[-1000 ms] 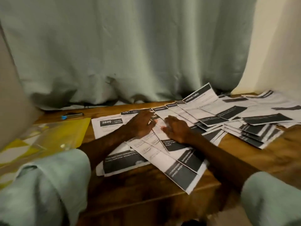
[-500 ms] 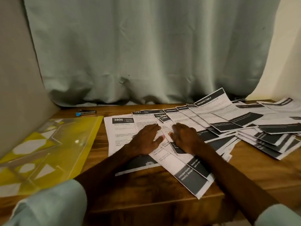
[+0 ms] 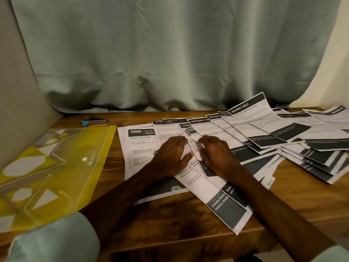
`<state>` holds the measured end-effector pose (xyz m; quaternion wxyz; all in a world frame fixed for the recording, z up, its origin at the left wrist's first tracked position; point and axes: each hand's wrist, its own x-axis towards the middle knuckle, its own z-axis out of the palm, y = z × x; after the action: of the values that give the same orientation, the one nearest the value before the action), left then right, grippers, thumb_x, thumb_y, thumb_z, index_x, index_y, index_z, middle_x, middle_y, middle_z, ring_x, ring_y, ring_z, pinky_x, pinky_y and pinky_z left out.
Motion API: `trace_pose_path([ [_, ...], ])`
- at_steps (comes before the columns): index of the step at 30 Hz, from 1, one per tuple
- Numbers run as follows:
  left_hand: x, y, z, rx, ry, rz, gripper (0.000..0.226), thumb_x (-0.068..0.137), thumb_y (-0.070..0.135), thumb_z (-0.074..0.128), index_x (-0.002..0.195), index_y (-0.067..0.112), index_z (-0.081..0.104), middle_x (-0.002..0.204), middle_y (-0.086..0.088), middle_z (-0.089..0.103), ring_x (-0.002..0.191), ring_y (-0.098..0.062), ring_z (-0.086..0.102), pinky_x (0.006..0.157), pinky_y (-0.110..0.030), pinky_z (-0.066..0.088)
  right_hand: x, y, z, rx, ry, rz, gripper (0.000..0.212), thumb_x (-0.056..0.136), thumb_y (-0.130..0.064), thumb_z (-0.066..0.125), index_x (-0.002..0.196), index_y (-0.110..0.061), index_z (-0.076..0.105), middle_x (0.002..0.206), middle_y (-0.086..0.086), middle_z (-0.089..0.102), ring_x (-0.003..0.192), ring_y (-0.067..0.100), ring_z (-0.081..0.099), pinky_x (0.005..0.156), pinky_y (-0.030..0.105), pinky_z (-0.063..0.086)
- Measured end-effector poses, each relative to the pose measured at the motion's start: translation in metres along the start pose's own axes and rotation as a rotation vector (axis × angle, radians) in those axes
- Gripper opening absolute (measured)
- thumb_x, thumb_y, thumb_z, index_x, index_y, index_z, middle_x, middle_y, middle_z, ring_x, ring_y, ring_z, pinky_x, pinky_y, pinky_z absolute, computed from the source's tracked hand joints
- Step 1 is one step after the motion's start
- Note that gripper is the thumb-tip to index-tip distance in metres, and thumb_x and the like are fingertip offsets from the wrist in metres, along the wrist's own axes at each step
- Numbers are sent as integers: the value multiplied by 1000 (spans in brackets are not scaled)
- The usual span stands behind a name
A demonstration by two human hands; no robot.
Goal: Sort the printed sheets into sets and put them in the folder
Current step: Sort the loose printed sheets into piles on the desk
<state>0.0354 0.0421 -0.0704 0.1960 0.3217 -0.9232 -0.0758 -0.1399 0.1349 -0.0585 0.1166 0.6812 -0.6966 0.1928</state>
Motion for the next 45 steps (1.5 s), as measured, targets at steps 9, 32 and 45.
trace_pose_path([
  [9,-6,0,-6,22,138,22,49,100,46,46,135,12,57,140,-5,57,131,-23,47,108,-40,41,1,-8,-2,-62,-10,-66,28,80,-2,77,107,-10,72,112,9,72,103,29,67,86,45,56],
  [32,-5,-1,-25,-19,-1,-50,41,102,41,53,136,17,55,142,-3,55,133,-22,45,106,-39,42,-5,-16,-6,-33,-49,6,59,81,-3,78,136,-9,55,127,18,64,113,35,62,92,42,55],
  [45,-38,-36,-105,191,102,-611,58,88,43,72,133,13,52,140,-15,52,131,-36,45,105,-43,41,36,-72,-15,212,7,-192,30,83,4,69,107,-15,71,108,0,69,95,16,65,77,26,54],
])
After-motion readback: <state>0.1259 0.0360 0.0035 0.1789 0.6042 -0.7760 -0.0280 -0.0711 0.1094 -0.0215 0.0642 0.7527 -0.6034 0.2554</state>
